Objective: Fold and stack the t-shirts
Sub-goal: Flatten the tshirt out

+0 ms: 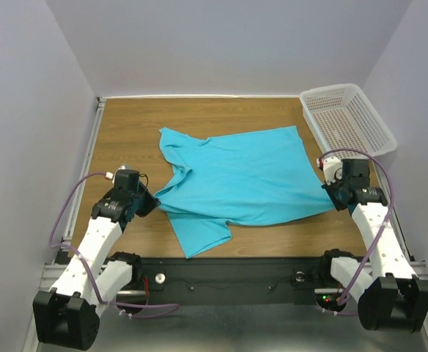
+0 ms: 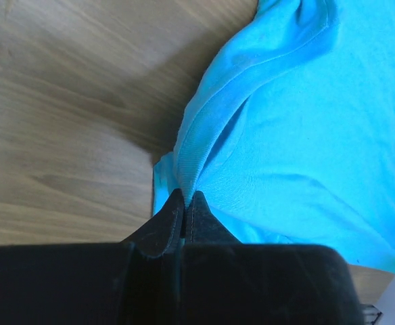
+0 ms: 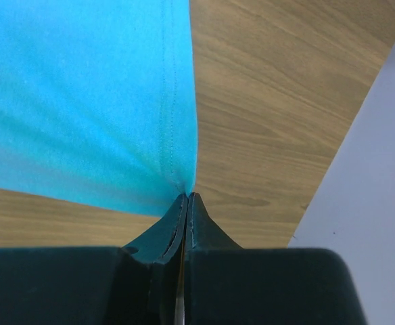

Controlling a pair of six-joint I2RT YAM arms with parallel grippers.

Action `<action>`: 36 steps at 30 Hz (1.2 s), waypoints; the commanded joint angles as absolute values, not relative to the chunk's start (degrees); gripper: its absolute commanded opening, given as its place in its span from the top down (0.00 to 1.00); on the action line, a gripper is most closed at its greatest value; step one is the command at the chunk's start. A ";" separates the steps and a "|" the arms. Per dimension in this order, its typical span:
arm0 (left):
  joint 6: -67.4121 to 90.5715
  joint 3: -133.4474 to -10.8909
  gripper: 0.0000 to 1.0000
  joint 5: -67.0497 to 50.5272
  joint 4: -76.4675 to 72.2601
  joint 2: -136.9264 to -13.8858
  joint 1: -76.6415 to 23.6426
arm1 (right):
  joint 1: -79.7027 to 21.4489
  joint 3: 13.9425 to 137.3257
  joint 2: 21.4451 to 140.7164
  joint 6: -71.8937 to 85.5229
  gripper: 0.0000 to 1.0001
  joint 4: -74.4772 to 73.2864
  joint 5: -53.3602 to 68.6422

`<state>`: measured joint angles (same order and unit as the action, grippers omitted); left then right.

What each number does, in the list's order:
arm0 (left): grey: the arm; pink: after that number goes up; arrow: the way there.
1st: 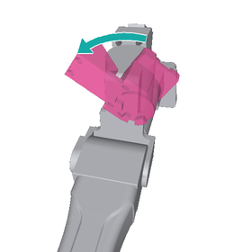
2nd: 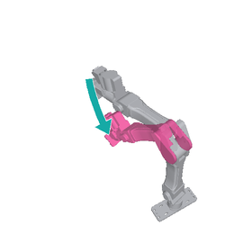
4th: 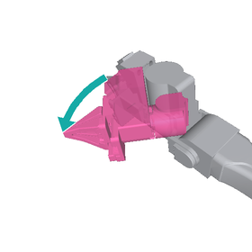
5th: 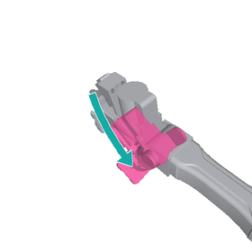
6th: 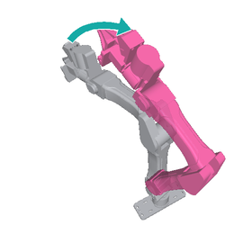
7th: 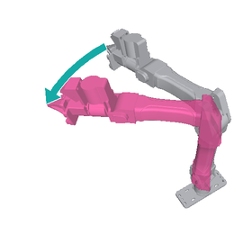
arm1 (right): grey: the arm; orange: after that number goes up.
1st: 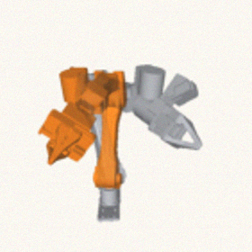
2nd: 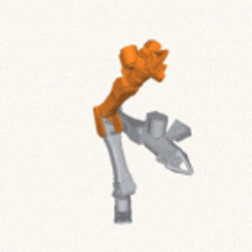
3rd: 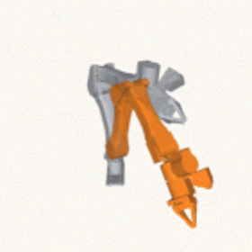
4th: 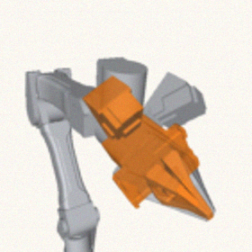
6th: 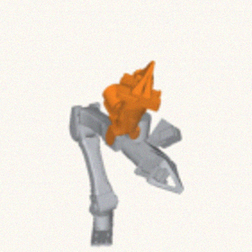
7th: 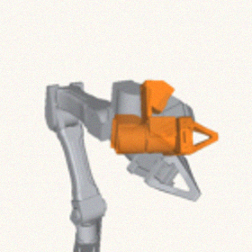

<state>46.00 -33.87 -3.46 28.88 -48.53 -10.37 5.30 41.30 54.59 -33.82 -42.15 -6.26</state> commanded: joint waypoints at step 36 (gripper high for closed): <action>31.03 -55.10 0.37 -15.30 -12.30 -95.00 -3.78 | 5.63 99.48 114.68 -14.07 0.27 -33.40 38.23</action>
<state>32.80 -51.22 -14.55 -7.92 -94.04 -4.36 5.61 94.15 112.40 -18.50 -36.60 37.32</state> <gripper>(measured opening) 0.640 0.730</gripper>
